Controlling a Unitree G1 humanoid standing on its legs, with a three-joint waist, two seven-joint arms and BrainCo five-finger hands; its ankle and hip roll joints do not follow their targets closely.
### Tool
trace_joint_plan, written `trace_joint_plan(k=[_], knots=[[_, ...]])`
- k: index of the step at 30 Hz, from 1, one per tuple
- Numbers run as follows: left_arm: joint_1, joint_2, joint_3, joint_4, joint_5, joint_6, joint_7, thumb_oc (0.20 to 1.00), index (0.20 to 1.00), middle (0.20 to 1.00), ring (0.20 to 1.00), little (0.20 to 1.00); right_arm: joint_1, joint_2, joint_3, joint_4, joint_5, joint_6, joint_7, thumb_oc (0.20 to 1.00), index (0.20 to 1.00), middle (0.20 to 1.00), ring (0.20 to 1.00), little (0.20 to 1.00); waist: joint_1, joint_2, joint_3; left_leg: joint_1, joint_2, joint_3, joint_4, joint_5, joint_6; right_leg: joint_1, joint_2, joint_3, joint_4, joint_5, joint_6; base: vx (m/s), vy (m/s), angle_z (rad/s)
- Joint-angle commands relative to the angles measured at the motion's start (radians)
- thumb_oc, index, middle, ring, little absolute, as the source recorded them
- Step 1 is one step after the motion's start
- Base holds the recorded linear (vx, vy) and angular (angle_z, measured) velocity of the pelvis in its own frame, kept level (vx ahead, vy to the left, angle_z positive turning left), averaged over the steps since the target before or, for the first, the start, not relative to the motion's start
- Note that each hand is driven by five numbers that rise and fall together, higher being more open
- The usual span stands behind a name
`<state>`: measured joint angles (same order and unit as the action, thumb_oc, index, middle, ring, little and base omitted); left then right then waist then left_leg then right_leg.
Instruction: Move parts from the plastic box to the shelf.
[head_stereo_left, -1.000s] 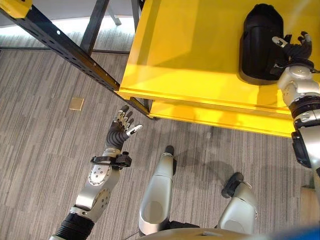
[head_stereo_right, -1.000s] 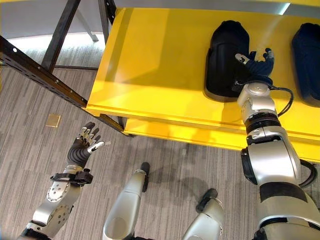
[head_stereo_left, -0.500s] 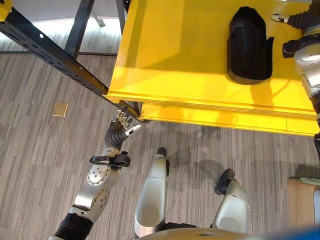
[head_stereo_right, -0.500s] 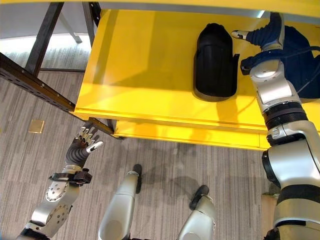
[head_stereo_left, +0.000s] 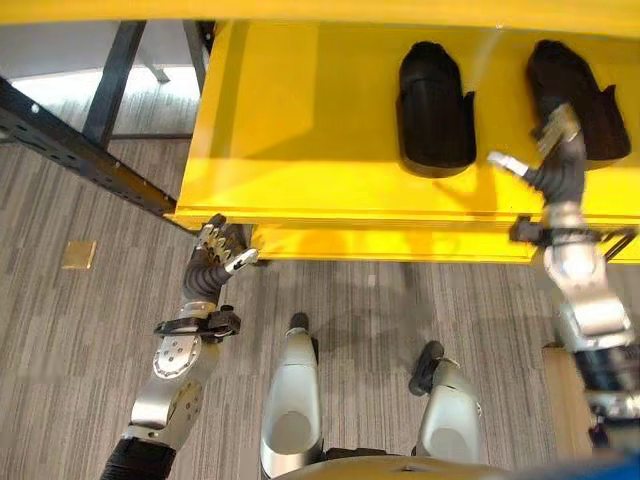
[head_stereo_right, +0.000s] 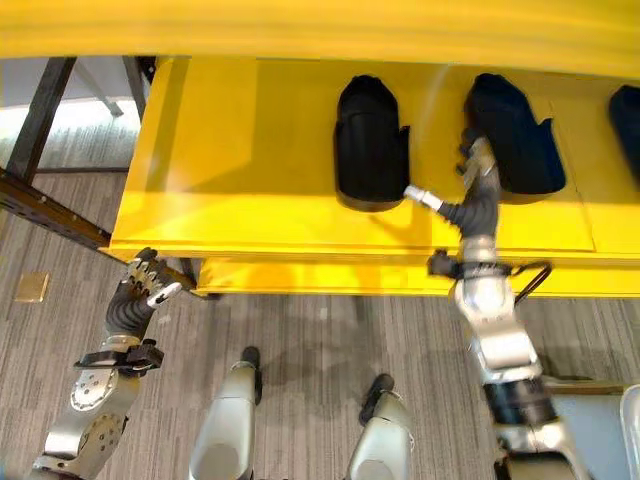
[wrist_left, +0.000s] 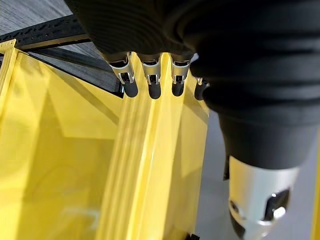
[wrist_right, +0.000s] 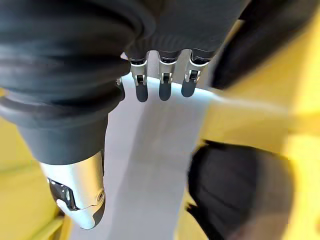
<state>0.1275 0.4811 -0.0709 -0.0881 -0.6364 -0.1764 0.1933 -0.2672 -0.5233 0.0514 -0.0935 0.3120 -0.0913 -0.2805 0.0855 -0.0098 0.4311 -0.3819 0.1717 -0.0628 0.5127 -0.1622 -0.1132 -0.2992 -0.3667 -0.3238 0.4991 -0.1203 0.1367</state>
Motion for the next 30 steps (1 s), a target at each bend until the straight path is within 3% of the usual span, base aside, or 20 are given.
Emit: trace_joint_plan(k=[1,7,9,16,23,30], knots=[[0.004,0.025,0.016,-0.005,0.044,-0.027,-0.026,1.0,1.0,1.0,1.0,1.0,-0.079,-0.021,-0.036,-0.019,-0.011,-0.083,0.045,1.0,1.0,1.0,1.0,1.0,0.003,-0.011,-0.054,0.001,-0.027,0.0,-0.049,0.056,0.039,0.1,0.032,-0.019,0.06,-0.092,-0.017,0.05,-0.035,-0.07],[0.02,0.004,0.026,0.006,0.069,-0.029,-0.028,1.0,1.0,1.0,1.0,1.0,-0.001,-0.018,-0.039,-0.077,-0.148,-0.079,0.054,1.0,1.0,1.0,1.0,1.0,-0.01,-0.015,-0.067,0.027,-0.017,0.009,-0.073,0.061,0.034,0.122,0.038,-0.023,0.028,-0.083,-0.013,0.0,0.0,0.0],[0.029,-0.007,0.029,0.011,0.089,-0.033,-0.024,1.0,1.0,1.0,1.0,1.0,0.037,-0.045,-0.034,-0.103,-0.28,-0.076,0.053,1.0,1.0,1.0,1.0,1.0,-0.018,-0.017,-0.068,0.03,-0.013,0.017,-0.07,0.057,0.034,0.123,0.038,-0.017,0.025,-0.079,-0.009,0.0,0.0,0.0],[0.037,-0.006,0.032,0.015,0.116,-0.036,-0.015,1.0,1.0,1.0,1.0,1.0,0.031,-0.112,-0.004,-0.069,-0.46,-0.044,0.038,1.0,1.0,1.0,1.0,1.0,-0.014,-0.021,-0.056,0.023,-0.007,0.018,-0.054,0.048,0.035,0.118,0.039,-0.009,0.031,-0.078,-0.008,0.0,0.0,0.0],[0.029,0.003,0.018,0.028,0.122,-0.04,-0.014,1.0,1.0,1.0,1.0,1.0,-0.012,-0.154,0.106,0.098,-0.596,0.011,0.067,1.0,1.0,1.0,1.0,1.0,0.005,-0.021,-0.032,0.011,-0.01,0.018,-0.039,0.04,0.04,0.112,0.03,-0.011,0.045,-0.079,-0.008,0.0,0.001,0.0],[0.017,0.013,-0.001,0.032,0.114,-0.043,-0.017,1.0,1.0,1.0,1.0,1.0,-0.104,-0.122,0.205,0.284,-0.633,0.057,0.074,1.0,1.0,1.0,1.0,1.0,0.025,-0.021,-0.012,-0.007,-0.016,0.017,-0.023,0.033,0.048,0.103,0.025,-0.012,0.052,-0.073,-0.007,0.0,0.0,-0.01]])
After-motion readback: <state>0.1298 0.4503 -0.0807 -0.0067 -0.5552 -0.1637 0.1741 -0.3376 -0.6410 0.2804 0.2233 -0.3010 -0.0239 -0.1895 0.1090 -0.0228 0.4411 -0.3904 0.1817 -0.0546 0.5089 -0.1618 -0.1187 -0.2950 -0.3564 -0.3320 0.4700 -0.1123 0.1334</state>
